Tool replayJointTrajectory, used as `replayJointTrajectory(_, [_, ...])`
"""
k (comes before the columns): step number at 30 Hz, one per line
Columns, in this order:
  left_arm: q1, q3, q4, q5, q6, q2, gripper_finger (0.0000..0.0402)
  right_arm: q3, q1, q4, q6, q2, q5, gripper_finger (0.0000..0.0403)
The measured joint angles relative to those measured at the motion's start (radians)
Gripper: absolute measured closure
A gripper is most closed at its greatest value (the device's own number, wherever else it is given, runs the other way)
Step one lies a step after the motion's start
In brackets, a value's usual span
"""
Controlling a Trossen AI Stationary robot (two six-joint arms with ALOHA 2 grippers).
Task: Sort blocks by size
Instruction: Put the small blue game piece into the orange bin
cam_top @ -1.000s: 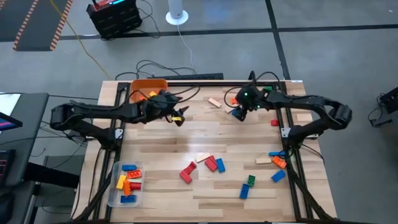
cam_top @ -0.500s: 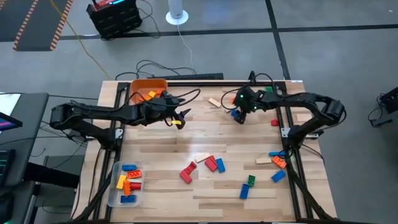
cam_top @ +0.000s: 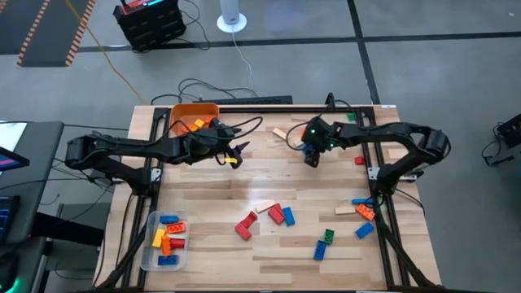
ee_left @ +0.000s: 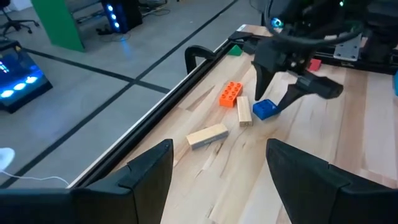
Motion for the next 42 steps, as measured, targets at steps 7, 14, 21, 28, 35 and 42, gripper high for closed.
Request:
replayJointTrajectory(7, [-0.004,0.0,-0.019,0.0,-0.002,0.0,0.0152,0.0,-0.009,0.026,0.002,0.049,0.005,0.0144])
replayJointTrajectory(14, [-0.003,0.0,-0.019,0.0,0.001,0.0,0.0152,0.003,-0.012,0.039,0.005,0.097,0.007,0.0194])
replayJointTrajectory(21, [-0.005,0.0,-0.034,0.042,0.069,0.0,0.0152,-0.001,0.003,0.029,0.005,0.056,0.005,0.0239])
replayJointTrajectory(28, [-0.077,-0.067,0.116,0.204,0.379,0.029,0.0152,-0.002,0.046,0.103,0.062,-0.065,-0.289,0.0239])
replayJointTrajectory(35, [-0.169,-0.073,0.366,0.225,0.735,0.223,0.0152,-0.001,0.189,0.359,0.194,-0.049,-0.54,0.0232])
replayJointTrajectory(42, [-0.2,0.047,0.41,0.194,0.803,0.4,0.0152,0.038,0.299,0.392,0.254,-0.051,-0.554,0.023])
